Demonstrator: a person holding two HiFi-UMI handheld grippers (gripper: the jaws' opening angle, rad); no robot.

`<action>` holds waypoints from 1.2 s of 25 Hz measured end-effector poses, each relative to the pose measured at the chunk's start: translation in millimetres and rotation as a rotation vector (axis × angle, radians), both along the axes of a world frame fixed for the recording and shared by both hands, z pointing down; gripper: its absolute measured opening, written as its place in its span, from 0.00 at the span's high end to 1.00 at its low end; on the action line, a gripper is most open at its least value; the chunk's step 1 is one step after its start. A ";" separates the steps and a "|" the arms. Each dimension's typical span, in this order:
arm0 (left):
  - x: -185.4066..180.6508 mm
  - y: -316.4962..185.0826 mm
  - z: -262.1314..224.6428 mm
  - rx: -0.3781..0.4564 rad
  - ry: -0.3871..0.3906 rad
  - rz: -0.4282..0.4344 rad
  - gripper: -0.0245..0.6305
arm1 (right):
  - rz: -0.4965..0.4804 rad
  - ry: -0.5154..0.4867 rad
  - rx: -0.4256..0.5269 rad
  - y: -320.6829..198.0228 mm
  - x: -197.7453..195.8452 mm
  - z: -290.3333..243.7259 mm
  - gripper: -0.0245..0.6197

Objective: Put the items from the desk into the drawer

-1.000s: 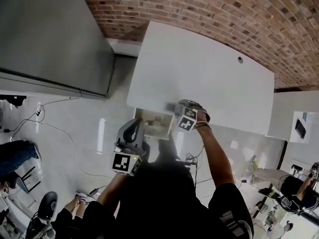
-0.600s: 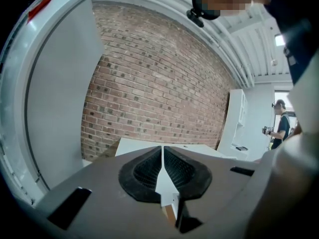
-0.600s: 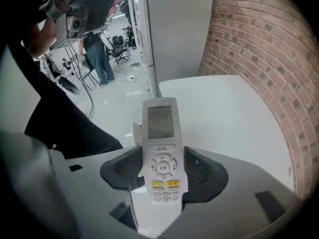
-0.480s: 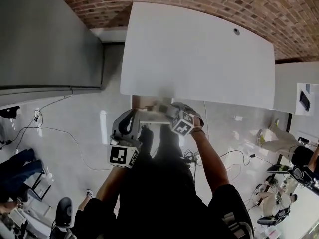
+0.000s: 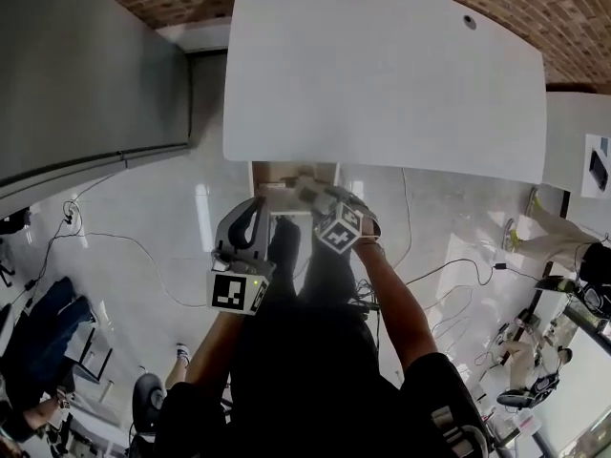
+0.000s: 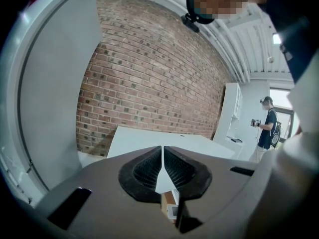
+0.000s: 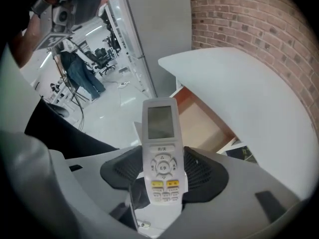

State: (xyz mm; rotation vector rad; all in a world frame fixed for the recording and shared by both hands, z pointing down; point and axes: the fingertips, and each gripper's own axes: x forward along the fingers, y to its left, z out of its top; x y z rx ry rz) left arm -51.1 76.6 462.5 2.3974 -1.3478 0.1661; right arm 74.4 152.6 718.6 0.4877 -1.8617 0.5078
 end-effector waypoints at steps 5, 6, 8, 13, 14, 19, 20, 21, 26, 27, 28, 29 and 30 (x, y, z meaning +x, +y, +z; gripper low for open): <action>-5.1 -1.9 22.6 -0.029 -0.021 -0.018 0.94 | 0.105 0.027 -0.073 5.3 2.7 56.5 0.57; -7.3 -1.8 27.1 -0.036 -0.026 -0.023 0.94 | 0.139 0.027 -0.085 5.7 1.7 67.7 0.57; -10.8 -3.5 35.7 -0.040 -0.033 -0.029 0.94 | 0.201 0.029 -0.100 3.6 -0.4 90.2 0.57; -16.5 -10.3 46.7 -0.055 -0.037 -0.049 0.94 | 0.291 0.054 -0.149 3.9 0.5 130.7 0.57; -17.1 -10.4 47.7 -0.059 -0.037 -0.051 0.94 | 0.298 0.056 -0.160 5.8 0.5 136.5 0.57; -20.4 -9.8 62.2 -0.079 -0.039 -0.051 0.94 | 0.317 0.090 -0.201 13.2 5.8 166.3 0.57; -20.7 -9.1 65.1 -0.083 -0.039 -0.053 0.94 | 0.322 0.095 -0.207 13.9 7.3 170.2 0.57; -20.6 -8.3 67.3 -0.087 -0.039 -0.056 0.94 | 0.329 0.100 -0.215 14.6 9.0 173.4 0.57; -16.3 -5.6 73.2 -0.103 -0.042 -0.061 0.94 | 0.355 0.114 -0.234 13.6 14.7 185.8 0.57; -16.3 -4.9 74.8 -0.106 -0.042 -0.062 0.94 | 0.363 0.114 -0.238 13.1 14.5 189.1 0.57; -16.6 -4.1 76.8 -0.109 -0.041 -0.062 0.94 | 0.376 0.114 -0.244 13.0 14.3 192.6 0.57; -16.9 -3.2 78.7 -0.112 -0.041 -0.061 0.94 | 0.392 0.114 -0.252 13.0 14.4 196.1 0.57; -16.7 -2.4 80.2 -0.115 -0.041 -0.061 0.94 | 0.407 0.114 -0.260 13.1 15.0 199.2 0.57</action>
